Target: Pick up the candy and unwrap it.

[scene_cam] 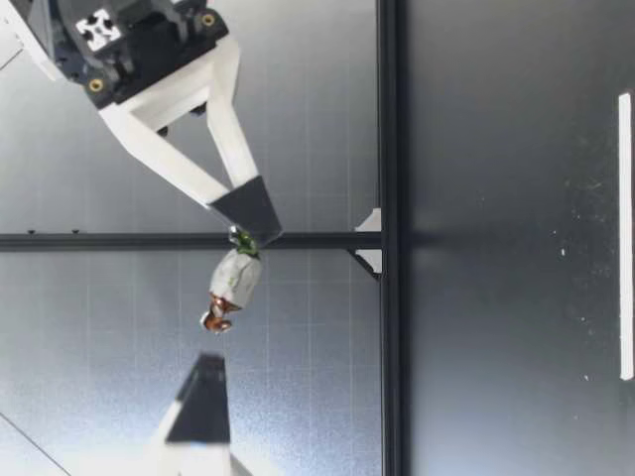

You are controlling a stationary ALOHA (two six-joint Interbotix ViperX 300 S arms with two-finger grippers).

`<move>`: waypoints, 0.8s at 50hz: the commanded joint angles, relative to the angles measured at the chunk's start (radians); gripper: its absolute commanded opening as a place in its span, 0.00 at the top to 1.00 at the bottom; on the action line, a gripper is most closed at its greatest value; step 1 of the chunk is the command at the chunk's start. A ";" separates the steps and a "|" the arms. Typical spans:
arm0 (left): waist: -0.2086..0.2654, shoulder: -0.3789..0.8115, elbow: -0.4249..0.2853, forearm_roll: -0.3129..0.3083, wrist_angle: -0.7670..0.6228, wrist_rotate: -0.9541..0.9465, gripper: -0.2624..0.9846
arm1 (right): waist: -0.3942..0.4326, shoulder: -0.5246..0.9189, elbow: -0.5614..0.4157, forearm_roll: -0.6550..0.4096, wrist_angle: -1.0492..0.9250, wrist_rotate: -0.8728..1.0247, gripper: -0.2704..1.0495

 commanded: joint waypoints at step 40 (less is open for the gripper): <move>-0.003 0.035 -0.058 0.081 -0.049 -0.011 0.91 | 0.006 -0.005 -0.020 0.003 -0.026 0.002 0.91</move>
